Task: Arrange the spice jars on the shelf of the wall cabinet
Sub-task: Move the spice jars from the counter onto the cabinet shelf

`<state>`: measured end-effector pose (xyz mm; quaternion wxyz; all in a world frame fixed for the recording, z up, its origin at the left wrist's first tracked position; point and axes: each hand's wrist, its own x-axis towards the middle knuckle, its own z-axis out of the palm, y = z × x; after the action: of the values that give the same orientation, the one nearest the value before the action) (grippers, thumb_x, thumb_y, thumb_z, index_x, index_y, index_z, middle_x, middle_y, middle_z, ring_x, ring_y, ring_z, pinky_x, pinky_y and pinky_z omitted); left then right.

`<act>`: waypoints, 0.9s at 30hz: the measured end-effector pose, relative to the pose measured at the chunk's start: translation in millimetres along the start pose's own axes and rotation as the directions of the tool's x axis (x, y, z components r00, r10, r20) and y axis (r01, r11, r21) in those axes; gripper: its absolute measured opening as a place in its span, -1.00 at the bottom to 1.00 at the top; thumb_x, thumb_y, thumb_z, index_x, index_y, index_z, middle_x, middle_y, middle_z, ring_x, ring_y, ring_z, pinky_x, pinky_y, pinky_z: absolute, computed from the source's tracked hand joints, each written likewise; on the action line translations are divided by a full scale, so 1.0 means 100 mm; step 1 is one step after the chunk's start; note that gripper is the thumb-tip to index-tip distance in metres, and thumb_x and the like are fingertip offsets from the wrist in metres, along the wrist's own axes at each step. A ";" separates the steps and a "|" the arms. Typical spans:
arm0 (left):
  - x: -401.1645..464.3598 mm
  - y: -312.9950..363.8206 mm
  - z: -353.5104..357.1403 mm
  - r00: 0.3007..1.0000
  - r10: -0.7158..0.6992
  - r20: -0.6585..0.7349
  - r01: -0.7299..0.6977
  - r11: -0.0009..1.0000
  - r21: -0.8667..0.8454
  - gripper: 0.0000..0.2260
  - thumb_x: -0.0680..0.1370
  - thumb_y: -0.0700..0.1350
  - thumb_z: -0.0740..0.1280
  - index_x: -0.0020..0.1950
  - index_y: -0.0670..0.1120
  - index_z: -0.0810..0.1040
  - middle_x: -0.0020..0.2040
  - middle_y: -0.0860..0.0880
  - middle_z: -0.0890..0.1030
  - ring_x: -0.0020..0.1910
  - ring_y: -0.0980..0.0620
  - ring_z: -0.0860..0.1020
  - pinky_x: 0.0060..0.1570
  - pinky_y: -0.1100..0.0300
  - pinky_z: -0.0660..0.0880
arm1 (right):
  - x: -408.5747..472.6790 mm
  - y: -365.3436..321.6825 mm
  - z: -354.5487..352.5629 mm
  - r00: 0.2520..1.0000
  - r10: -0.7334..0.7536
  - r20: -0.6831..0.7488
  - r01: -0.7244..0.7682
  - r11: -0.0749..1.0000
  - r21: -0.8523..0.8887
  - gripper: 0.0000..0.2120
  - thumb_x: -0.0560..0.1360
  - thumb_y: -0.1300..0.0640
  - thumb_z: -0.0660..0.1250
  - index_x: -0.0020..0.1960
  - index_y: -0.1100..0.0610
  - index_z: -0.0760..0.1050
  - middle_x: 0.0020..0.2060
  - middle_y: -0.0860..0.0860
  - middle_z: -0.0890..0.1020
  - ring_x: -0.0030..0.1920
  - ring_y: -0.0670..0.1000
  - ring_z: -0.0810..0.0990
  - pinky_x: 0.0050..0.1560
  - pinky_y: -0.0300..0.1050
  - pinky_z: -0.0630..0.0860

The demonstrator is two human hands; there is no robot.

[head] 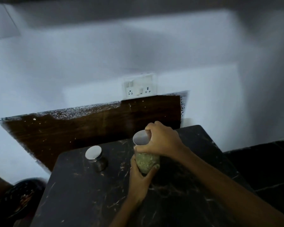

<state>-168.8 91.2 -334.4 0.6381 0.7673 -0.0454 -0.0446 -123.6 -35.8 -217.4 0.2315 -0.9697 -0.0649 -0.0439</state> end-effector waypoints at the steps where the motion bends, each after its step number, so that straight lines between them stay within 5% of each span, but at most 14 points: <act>1: 0.00 0.08 0.12 1.000 0.011 -0.013 -0.011 1.000 -0.018 -0.33 0.22 0.35 0.42 0.24 0.43 0.19 0.21 0.19 0.48 0.15 0.20 0.51 0.15 0.08 0.52 | -0.03 0.06 -0.09 1.000 -0.004 -0.020 0.004 1.000 -0.019 -0.42 0.15 -0.44 0.31 -0.04 -0.04 0.38 -0.11 -0.12 0.40 -0.13 -0.05 0.48 -0.21 -0.10 0.36; 5: 0.02 0.32 0.37 0.998 0.052 -0.033 -0.055 0.994 -0.090 -0.36 0.21 0.32 0.45 0.22 0.39 0.26 0.17 0.21 0.50 0.13 0.23 0.52 0.10 0.17 0.50 | -0.06 0.21 -0.37 0.998 -0.055 -0.043 0.058 0.997 0.055 -0.48 0.19 -0.38 0.35 -0.03 -0.07 0.36 -0.09 -0.13 0.38 -0.10 -0.07 0.45 -0.22 -0.12 0.37; 11: 0.15 0.60 0.37 0.994 0.085 0.063 -0.079 0.993 -0.092 -0.57 0.33 0.14 0.42 0.15 0.19 0.40 0.11 0.15 0.56 0.02 0.31 0.56 -0.12 0.43 0.49 | 0.04 0.29 -0.79 0.949 -0.235 0.208 0.169 0.941 0.292 -0.40 0.31 -0.08 0.50 0.30 -0.06 0.40 0.12 -0.05 0.36 0.15 -0.03 0.40 0.16 -0.08 0.46; 16: 0.23 0.76 0.33 0.997 0.055 0.047 -0.042 0.970 -0.240 -0.50 0.38 0.03 0.37 0.30 0.00 0.39 0.09 0.02 0.59 0.01 0.12 0.60 -0.26 0.41 0.52 | 0.08 0.25 -0.85 0.990 -0.109 -0.093 0.133 0.940 0.315 -0.44 0.23 -0.21 0.50 0.14 0.01 0.55 -0.06 -0.22 0.49 0.05 -0.10 0.51 -0.09 -0.24 0.43; 19: 0.27 0.84 0.35 0.998 0.034 0.053 -0.015 0.947 -0.322 -0.55 0.38 0.02 0.37 0.24 0.09 0.37 0.14 -0.05 0.56 0.10 -0.04 0.58 -0.19 0.23 0.56 | 0.07 0.20 -0.82 0.968 0.028 -0.247 0.047 0.956 0.290 -0.50 0.22 -0.30 0.44 -0.02 0.02 0.56 -0.04 -0.13 0.51 -0.02 -0.11 0.50 -0.13 -0.18 0.42; 22: 0.30 0.89 0.29 0.991 0.000 0.136 0.055 0.915 -0.401 -0.44 0.30 0.16 0.35 0.28 0.10 0.38 0.20 -0.09 0.56 0.15 -0.09 0.58 -0.04 0.09 0.56 | 0.08 0.16 -1.01 0.993 -0.081 -0.088 0.110 0.913 0.392 -0.54 0.29 -0.17 0.48 0.00 0.14 0.54 -0.06 -0.09 0.53 -0.01 -0.11 0.50 -0.09 -0.11 0.45; 24: 0.33 0.91 0.24 0.975 -0.026 0.222 0.125 0.887 -0.445 -0.36 0.33 0.24 0.27 0.37 0.03 0.35 0.23 -0.11 0.56 0.15 -0.10 0.58 0.01 0.06 0.53 | 0.08 0.12 -1.19 0.979 -0.165 0.117 0.084 0.858 0.507 -0.55 0.34 -0.04 0.50 0.16 0.06 0.51 0.19 -0.07 0.52 0.21 -0.08 0.45 0.10 -0.11 0.46; 27: 0.36 0.97 0.17 0.936 -0.022 0.352 0.192 0.868 -0.457 -0.31 0.34 0.35 0.11 0.38 0.03 0.33 0.21 -0.08 0.59 0.08 -0.03 0.62 -0.02 0.11 0.50 | 0.10 0.06 -1.37 0.974 -0.174 0.145 0.065 0.826 0.559 -0.55 0.32 0.00 0.52 0.18 -0.05 0.54 0.23 -0.07 0.49 0.26 -0.05 0.41 0.19 -0.11 0.42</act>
<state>-136.5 52.7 -241.9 0.7891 0.5651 -0.0975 -0.2202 -120.6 -102.0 -97.4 0.4903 -0.8555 -0.1572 0.0547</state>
